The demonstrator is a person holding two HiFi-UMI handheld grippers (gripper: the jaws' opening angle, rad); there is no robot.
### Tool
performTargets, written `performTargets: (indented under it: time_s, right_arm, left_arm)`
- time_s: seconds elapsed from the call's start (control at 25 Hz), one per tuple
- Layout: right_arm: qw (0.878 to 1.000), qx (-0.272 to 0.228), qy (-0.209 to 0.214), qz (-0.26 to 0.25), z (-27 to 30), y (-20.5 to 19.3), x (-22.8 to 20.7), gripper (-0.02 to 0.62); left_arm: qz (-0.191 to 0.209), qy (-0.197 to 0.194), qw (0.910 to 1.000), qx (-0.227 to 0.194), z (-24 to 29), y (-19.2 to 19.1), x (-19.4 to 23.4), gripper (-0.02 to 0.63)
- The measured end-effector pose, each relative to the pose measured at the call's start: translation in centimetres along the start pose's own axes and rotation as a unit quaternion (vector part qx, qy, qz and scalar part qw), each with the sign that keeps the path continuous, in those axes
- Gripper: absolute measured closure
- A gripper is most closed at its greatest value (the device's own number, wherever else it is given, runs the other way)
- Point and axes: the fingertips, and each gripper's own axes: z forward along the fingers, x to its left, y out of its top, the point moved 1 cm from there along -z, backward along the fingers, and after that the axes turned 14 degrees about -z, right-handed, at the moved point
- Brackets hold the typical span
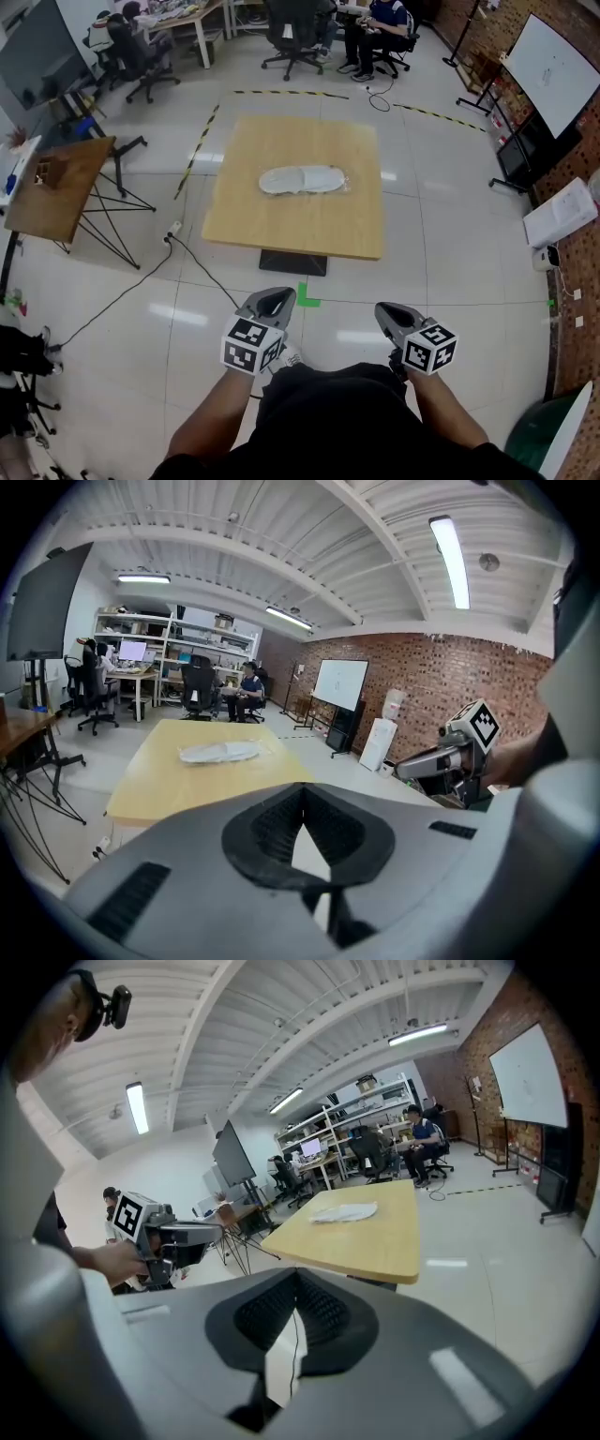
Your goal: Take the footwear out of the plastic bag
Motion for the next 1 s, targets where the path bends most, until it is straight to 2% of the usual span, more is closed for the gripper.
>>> performTargets:
  time_s: [0.2, 0.4, 0.6, 0.76, 1.0]
  right_arm:
    - [1.0, 0.011, 0.004, -0.002, 4.4, 2.2, -1.8, 0.592]
    - [1.0, -0.007, 0.021, -0.005, 8.7, 5.3, -3.7, 0.592]
    - [0.999, -0.015, 0.046, -0.011, 12.3, 7.2, -7.7, 0.592]
    - [0.998, -0.006, 0.062, 0.008, 14.9, 7.3, -13.0, 0.592]
    - [0.995, 0.0, 0.096, -0.012, 18.6, 10.0, -20.5, 0.592]
  left_arm:
    - [-0.01, 0.009, 0.9998, -0.013, 1.2, 3.2, 3.8, 0.598]
    - [-0.052, 0.053, 0.9971, -0.016, 2.5, 4.8, 9.3, 0.598]
    - [-0.033, 0.076, 0.9965, -0.014, 6.2, 7.9, 11.0, 0.598]
    - [-0.032, 0.091, 0.9954, 0.001, 10.4, 9.5, 11.5, 0.598]
    - [-0.016, 0.137, 0.9902, 0.021, 18.1, 12.3, 13.9, 0.597]
